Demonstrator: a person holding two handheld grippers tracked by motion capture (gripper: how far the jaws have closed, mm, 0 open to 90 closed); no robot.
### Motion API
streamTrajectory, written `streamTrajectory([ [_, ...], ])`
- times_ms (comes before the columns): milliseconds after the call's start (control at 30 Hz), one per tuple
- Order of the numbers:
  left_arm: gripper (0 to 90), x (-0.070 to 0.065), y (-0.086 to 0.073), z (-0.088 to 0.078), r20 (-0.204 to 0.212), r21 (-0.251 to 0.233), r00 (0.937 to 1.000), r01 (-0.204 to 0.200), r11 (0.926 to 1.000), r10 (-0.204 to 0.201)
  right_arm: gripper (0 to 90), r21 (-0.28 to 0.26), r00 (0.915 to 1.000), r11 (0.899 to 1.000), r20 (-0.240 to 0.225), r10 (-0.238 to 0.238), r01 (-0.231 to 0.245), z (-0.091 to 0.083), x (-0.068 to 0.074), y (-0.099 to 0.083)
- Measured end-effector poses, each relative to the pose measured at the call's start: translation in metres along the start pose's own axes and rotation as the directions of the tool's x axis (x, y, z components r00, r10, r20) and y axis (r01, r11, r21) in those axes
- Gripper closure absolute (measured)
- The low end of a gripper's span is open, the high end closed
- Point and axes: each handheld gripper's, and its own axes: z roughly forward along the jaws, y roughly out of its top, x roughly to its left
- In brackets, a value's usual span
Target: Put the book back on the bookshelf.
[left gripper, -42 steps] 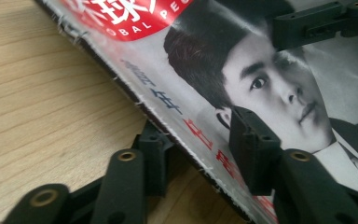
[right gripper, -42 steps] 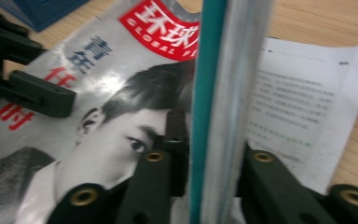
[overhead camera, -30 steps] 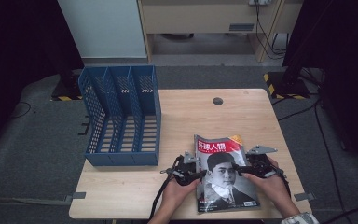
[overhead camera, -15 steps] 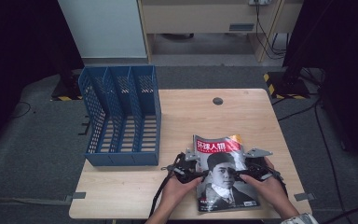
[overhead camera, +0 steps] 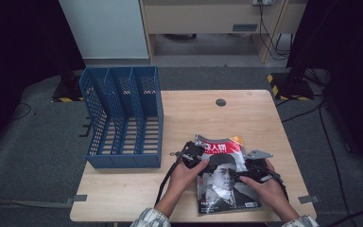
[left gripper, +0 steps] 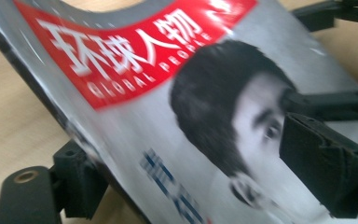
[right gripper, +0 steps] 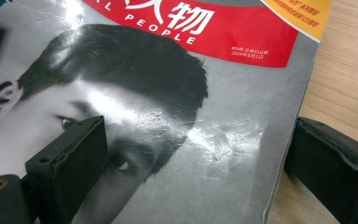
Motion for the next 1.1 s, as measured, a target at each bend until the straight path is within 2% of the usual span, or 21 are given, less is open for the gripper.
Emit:
streamTrajectory([
  [67,15.9,0.004,0.004,0.002,-0.013,0.005,0.9999,0.0,1.0,0.0,6.8,-0.001,1.0,1.0,-0.002,-0.002,0.002,0.0,0.0,0.0],
  [100,16.3,0.006,0.007,0.003,-0.022,-0.009,0.9997,0.008,0.9999,-0.008,6.9,-0.001,1.0,1.0,-0.004,-0.002,0.002,0.0,0.0,0.0],
  [200,21.0,0.01,0.014,0.005,-0.035,-0.016,0.9993,-0.016,0.9998,0.015,7.3,0.0,0.9998,1.0,-0.013,-0.013,0.013,0.001,0.0,0.001],
  [467,24.8,0.018,0.026,0.003,0.0,-0.005,0.9999,-0.015,0.9999,0.015,16.3,-0.02,0.9998,1.0,-0.018,-0.008,0.008,0.001,-0.002,0.002],
  [533,25.6,0.019,0.029,0.003,0.021,0.007,0.9998,-0.008,0.9999,0.008,17.8,-0.023,0.9999,1.0,-0.016,-0.003,0.002,0.001,-0.002,0.002],
  [733,31.1,0.022,0.036,0.003,0.04,0.014,0.9987,0.03,0.9995,-0.031,20.5,-0.029,0.9999,1.0,-0.012,-0.001,0.0,0.002,-0.001,0.003],
  [900,42.8,0.027,0.038,0.005,0.032,0.033,0.9992,0.021,0.9992,-0.022,22.9,-0.032,0.9999,0.999,-0.011,-0.01,0.01,0.001,-0.001,0.003],
  [967,46.8,0.03,0.039,0.007,0.043,0.039,0.9986,0.03,0.9988,-0.032,25.8,-0.043,0.9996,0.999,-0.003,-0.028,0.027,0.0,-0.001,0.003],
  [1100,54.5,0.033,0.042,0.01,0.063,0.047,0.9977,0.023,0.9986,-0.026,26.8,-0.046,0.9994,0.998,-0.013,-0.031,0.031,0.001,0.0,0.003],
])
